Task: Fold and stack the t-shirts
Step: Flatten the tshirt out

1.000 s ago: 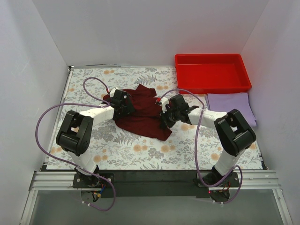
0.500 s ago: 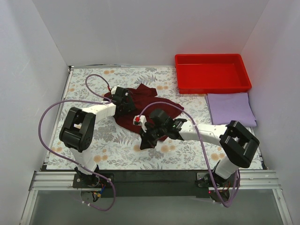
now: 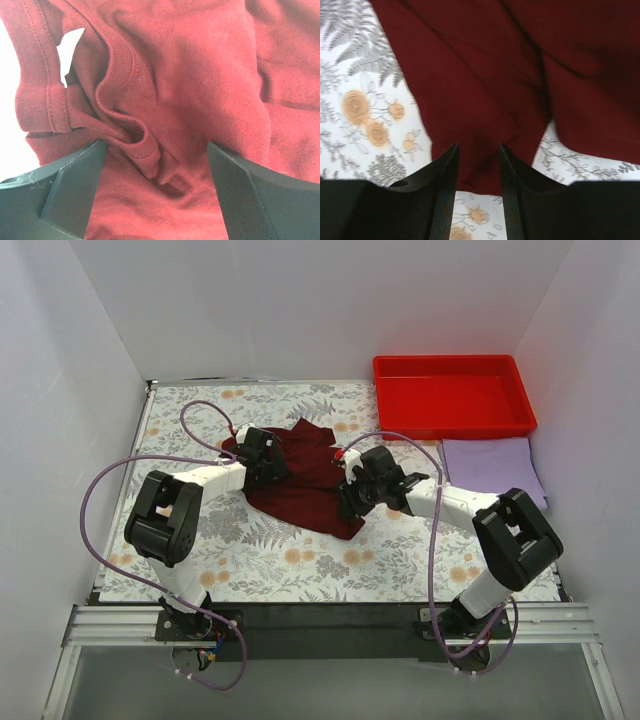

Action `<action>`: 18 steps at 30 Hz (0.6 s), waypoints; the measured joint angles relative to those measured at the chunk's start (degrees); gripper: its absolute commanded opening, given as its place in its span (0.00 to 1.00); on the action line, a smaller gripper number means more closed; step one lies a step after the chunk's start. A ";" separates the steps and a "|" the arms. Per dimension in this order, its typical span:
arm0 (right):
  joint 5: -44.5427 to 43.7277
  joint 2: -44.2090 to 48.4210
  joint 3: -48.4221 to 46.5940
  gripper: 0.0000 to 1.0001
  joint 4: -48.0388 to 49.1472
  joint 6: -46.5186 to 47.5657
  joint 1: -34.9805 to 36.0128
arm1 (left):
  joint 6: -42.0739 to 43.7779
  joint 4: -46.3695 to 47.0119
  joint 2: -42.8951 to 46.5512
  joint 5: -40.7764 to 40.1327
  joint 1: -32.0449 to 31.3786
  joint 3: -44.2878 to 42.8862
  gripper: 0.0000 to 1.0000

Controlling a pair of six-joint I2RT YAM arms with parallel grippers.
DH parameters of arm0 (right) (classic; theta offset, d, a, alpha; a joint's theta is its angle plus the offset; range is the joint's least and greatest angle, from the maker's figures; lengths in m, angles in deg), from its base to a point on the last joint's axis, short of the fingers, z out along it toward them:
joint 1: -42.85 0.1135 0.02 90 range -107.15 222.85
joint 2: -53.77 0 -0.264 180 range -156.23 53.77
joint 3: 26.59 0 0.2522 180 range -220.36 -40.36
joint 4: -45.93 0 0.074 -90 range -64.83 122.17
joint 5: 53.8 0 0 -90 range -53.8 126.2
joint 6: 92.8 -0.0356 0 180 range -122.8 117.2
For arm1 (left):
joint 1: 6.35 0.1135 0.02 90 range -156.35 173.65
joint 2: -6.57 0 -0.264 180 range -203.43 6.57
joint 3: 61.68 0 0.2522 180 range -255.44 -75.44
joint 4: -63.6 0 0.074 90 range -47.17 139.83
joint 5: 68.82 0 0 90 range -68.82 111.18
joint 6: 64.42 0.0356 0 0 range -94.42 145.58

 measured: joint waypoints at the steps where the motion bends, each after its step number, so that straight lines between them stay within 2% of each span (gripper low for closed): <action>1: -0.11 -0.81 -0.11 0.44 -0.04 0.28 -0.92 | 0.02 0.00 0.00 0.00 0.00 0.00 0.82; 7: -0.02 -7.15 -2.10 0.43 -0.22 1.46 -3.87 | 0.02 0.02 0.02 0.04 0.00 0.02 0.82; 18: 3.87 -8.83 -3.80 0.39 -0.26 3.89 -4.04 | 0.02 0.13 0.00 0.11 0.00 0.07 0.82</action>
